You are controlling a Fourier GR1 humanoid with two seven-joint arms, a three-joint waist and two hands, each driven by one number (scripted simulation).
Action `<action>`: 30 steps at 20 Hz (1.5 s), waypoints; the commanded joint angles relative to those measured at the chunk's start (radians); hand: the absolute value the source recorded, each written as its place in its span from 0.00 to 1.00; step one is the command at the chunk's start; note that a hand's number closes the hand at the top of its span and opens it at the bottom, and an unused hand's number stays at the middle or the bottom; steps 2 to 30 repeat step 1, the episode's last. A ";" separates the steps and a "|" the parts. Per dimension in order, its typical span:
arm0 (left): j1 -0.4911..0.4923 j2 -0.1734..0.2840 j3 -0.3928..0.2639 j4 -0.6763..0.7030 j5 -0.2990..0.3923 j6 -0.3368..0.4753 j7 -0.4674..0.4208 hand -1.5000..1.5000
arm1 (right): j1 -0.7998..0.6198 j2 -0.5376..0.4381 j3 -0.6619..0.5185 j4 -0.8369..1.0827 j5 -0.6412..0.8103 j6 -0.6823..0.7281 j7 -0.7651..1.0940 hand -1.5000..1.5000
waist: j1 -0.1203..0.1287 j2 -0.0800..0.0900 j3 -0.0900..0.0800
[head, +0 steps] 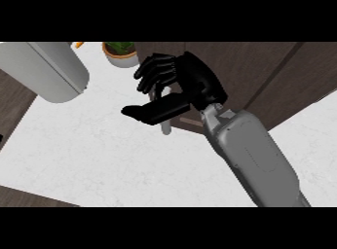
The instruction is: Pick up the bottled water, place it into the cabinet and close the cabinet
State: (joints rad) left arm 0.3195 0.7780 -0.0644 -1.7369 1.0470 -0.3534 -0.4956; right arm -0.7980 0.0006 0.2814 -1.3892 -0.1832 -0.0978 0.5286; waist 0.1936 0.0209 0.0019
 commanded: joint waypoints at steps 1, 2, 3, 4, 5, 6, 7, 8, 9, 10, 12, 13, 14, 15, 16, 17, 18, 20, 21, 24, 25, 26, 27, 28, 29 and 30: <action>-0.002 -0.013 0.009 0.020 0.009 -0.005 -0.008 0.00 | -0.174 -0.001 -0.111 0.165 -0.003 -0.121 -0.057 0.00 | -0.003 0.023 -0.006; -0.002 -0.013 0.009 0.020 0.009 -0.005 -0.008 0.00 | -0.174 -0.001 -0.111 0.165 -0.003 -0.121 -0.057 0.00 | -0.003 0.023 -0.006; -0.002 -0.013 0.009 0.020 0.009 -0.005 -0.008 0.00 | -0.174 -0.001 -0.111 0.165 -0.003 -0.121 -0.057 0.00 | -0.003 0.023 -0.006; -0.002 -0.013 0.009 0.020 0.009 -0.005 -0.008 0.00 | -0.174 -0.001 -0.111 0.165 -0.003 -0.121 -0.057 0.00 | -0.003 0.023 -0.006; -0.002 -0.013 0.009 0.020 0.009 -0.005 -0.008 0.00 | -0.174 -0.001 -0.111 0.165 -0.003 -0.121 -0.057 0.00 | -0.003 0.023 -0.006; -0.002 -0.013 0.009 0.020 0.009 -0.005 -0.008 0.00 | -0.174 -0.001 -0.111 0.165 -0.003 -0.121 -0.057 0.00 | -0.003 0.023 -0.006; -0.002 -0.013 0.009 0.020 0.009 -0.005 -0.008 0.00 | -0.174 -0.001 -0.111 0.165 -0.003 -0.121 -0.057 0.00 | -0.003 0.023 -0.006; -0.002 -0.013 0.009 0.020 0.009 -0.005 -0.008 0.00 | -0.174 -0.001 -0.111 0.165 -0.003 -0.121 -0.057 0.00 | -0.003 0.023 -0.006; -0.002 -0.013 0.009 0.020 0.009 -0.005 -0.008 0.00 | -0.174 -0.001 -0.111 0.165 -0.003 -0.121 -0.057 0.00 | -0.003 0.023 -0.006; -0.002 -0.013 0.009 0.020 0.009 -0.005 -0.008 0.00 | -0.174 -0.001 -0.111 0.165 -0.003 -0.121 -0.057 0.00 | -0.003 0.023 -0.006; -0.002 -0.013 0.009 0.020 0.009 -0.005 -0.008 0.00 | -0.174 -0.001 -0.111 0.165 -0.003 -0.121 -0.057 0.00 | -0.003 0.023 -0.006; -0.002 -0.013 0.009 0.020 0.009 -0.005 -0.008 0.00 | -0.174 -0.001 -0.111 0.165 -0.003 -0.121 -0.057 0.00 | -0.003 0.023 -0.006; -0.002 -0.013 0.009 0.020 0.009 -0.005 -0.008 0.00 | -0.174 -0.001 -0.111 0.165 -0.003 -0.121 -0.057 0.00 | -0.003 0.023 -0.006; -0.002 -0.013 0.009 0.020 0.009 -0.005 -0.008 0.00 | -0.174 -0.001 -0.111 0.165 -0.003 -0.121 -0.057 0.00 | -0.003 0.023 -0.006; -0.002 -0.013 0.009 0.020 0.009 -0.005 -0.008 0.00 | -0.174 -0.001 -0.111 0.165 -0.003 -0.121 -0.057 0.00 | -0.003 0.023 -0.006; -0.002 -0.013 0.009 0.020 0.009 -0.005 -0.008 0.00 | -0.174 -0.001 -0.111 0.165 -0.003 -0.121 -0.057 0.00 | -0.003 0.023 -0.006; -0.002 -0.013 0.009 0.020 0.009 -0.005 -0.008 0.00 | -0.174 -0.001 -0.111 0.165 -0.003 -0.121 -0.057 0.00 | -0.003 0.023 -0.006; -0.002 -0.013 0.009 0.020 0.009 -0.005 -0.008 0.00 | -0.174 -0.001 -0.111 0.165 -0.003 -0.121 -0.057 0.00 | -0.003 0.023 -0.006; -0.002 -0.013 0.009 0.020 0.009 -0.005 -0.008 0.00 | -0.174 -0.001 -0.111 0.165 -0.003 -0.121 -0.057 0.00 | -0.003 0.023 -0.006; -0.002 -0.013 0.009 0.020 0.009 -0.005 -0.008 0.00 | -0.174 -0.001 -0.111 0.165 -0.003 -0.121 -0.057 0.00 | -0.003 0.023 -0.006; -0.002 -0.013 0.009 0.020 0.009 -0.005 -0.008 0.00 | -0.174 -0.001 -0.111 0.165 -0.003 -0.121 -0.057 0.00 | -0.003 0.023 -0.006; -0.002 -0.013 0.009 0.020 0.009 -0.005 -0.008 0.00 | -0.174 -0.001 -0.111 0.165 -0.003 -0.121 -0.057 0.00 | -0.003 0.023 -0.006; -0.002 -0.013 0.009 0.020 0.009 -0.005 -0.008 0.00 | -0.174 -0.001 -0.111 0.165 -0.003 -0.121 -0.057 0.00 | -0.003 0.023 -0.006; -0.002 -0.013 0.009 0.020 0.009 -0.005 -0.008 0.00 | -0.174 -0.001 -0.111 0.165 -0.003 -0.121 -0.057 0.00 | -0.003 0.023 -0.006; -0.002 -0.013 0.009 0.020 0.009 -0.005 -0.008 0.00 | -0.174 -0.001 -0.111 0.165 -0.003 -0.121 -0.057 0.00 | -0.003 0.023 -0.006; -0.002 -0.013 0.009 0.020 0.009 -0.005 -0.008 0.00 | -0.174 -0.001 -0.111 0.165 -0.003 -0.121 -0.057 0.00 | -0.003 0.023 -0.006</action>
